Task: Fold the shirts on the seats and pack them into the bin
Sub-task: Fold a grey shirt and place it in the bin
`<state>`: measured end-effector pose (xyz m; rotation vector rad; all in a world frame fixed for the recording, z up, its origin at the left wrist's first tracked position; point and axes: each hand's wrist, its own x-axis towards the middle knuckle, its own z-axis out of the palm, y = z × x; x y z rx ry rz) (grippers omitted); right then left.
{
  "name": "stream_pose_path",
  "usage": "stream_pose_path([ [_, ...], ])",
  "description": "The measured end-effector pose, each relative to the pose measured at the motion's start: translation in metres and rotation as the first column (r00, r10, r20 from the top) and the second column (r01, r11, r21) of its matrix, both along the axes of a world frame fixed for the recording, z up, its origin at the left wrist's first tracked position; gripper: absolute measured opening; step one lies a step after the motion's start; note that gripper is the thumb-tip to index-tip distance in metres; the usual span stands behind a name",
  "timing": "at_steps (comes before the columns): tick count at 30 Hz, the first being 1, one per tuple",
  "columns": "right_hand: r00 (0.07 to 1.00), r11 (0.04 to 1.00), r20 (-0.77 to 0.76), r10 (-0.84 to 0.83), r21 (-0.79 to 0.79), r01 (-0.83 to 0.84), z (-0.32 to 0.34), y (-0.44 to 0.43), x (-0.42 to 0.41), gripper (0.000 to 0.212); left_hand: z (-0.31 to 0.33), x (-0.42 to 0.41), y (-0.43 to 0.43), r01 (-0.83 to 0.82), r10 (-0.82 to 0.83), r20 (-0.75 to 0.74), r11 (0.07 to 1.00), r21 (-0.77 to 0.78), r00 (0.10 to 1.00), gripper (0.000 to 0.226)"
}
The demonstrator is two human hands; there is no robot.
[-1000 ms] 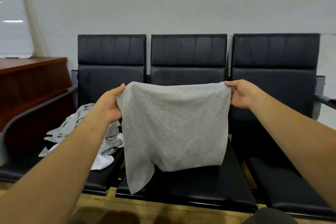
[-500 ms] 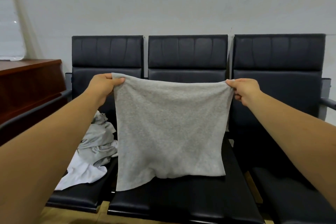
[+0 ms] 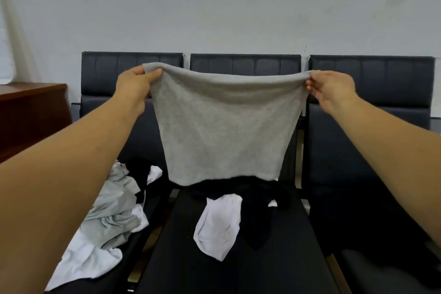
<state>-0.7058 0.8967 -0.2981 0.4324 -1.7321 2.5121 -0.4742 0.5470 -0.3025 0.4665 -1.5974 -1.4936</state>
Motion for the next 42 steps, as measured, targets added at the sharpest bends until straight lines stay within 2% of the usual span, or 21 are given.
stream_pose_path([
  [5, 1.000, 0.993, 0.009, 0.019, 0.117, -0.020, -0.061, 0.029, 0.033, 0.010, -0.057, 0.035, 0.013, 0.043, -0.042, -0.022, 0.996, 0.080, 0.999, 0.010],
  [7, 0.998, 0.985, 0.059, 0.016, 0.172, -0.026, -0.102, 0.042, 0.051, 0.011, -0.090, 0.054, 0.022, 0.027, -0.030, 0.026, 0.993, 0.116, 0.999, 0.026],
  [8, 0.996, 0.978, 0.084, 0.014, 0.206, -0.031, -0.124, 0.049, 0.060, 0.010, -0.108, 0.066, 0.028, 0.027, -0.034, 0.056, 0.993, 0.116, 0.998, 0.026],
  [14, 0.978, 0.909, 0.208, 0.010, 0.406, -0.096, -0.239, 0.085, 0.111, 0.006, -0.217, 0.142, 0.051, 0.196, -0.209, 0.294, 0.978, 0.071, 0.933, 0.015],
  [17, 0.967, 0.890, 0.252, -0.044, 0.450, -0.077, -0.274, 0.096, 0.126, 0.006, -0.257, 0.170, 0.056, 0.229, -0.262, 0.323, 0.964, 0.137, 0.909, 0.010],
  [20, 0.958, 0.918, 0.285, -0.044, 0.390, -0.074, -0.286, 0.098, 0.137, 0.011, -0.277, 0.181, 0.057, 0.290, -0.303, 0.385, 0.952, 0.092, 0.872, 0.004],
  [24, 0.956, 0.941, 0.266, 0.123, 0.275, -0.198, -0.288, 0.095, 0.146, 0.009, -0.276, 0.184, 0.056, 0.349, -0.335, 0.391, 0.936, 0.036, 0.857, 0.006],
  [28, 0.952, 0.935, 0.221, 0.212, 0.236, -0.264, -0.286, 0.095, 0.151, 0.008, -0.273, 0.187, 0.053, 0.359, -0.280, 0.456, 0.928, -0.095, 0.845, 0.012],
  [30, 0.952, 0.936, 0.207, 0.227, 0.223, -0.272, -0.285, 0.096, 0.152, 0.018, -0.273, 0.187, 0.051, 0.375, -0.341, 0.402, 0.927, -0.005, 0.850, 0.011],
  [33, 0.937, 0.918, 0.242, 0.252, 0.245, -0.310, -0.283, 0.099, 0.151, 0.012, -0.269, 0.185, 0.057, 0.391, -0.415, 0.301, 0.910, 0.138, 0.858, 0.014],
  [36, 0.890, 0.860, 0.312, 0.332, 0.287, -0.422, -0.274, 0.107, 0.154, 0.021, -0.267, 0.191, 0.058, 0.417, -0.463, 0.299, 0.885, 0.207, 0.834, 0.010],
  [40, 0.780, 0.709, 0.427, 0.457, 0.355, -0.609, -0.274, 0.120, 0.157, 0.014, -0.269, 0.207, 0.052, 0.512, -0.614, 0.406, 0.789, 0.340, 0.677, 0.068],
  [42, 0.763, 0.670, 0.458, 0.455, 0.388, -0.633, -0.278, 0.123, 0.157, 0.011, -0.272, 0.212, 0.055, 0.529, -0.660, 0.444, 0.752, 0.394, 0.607, 0.086],
])
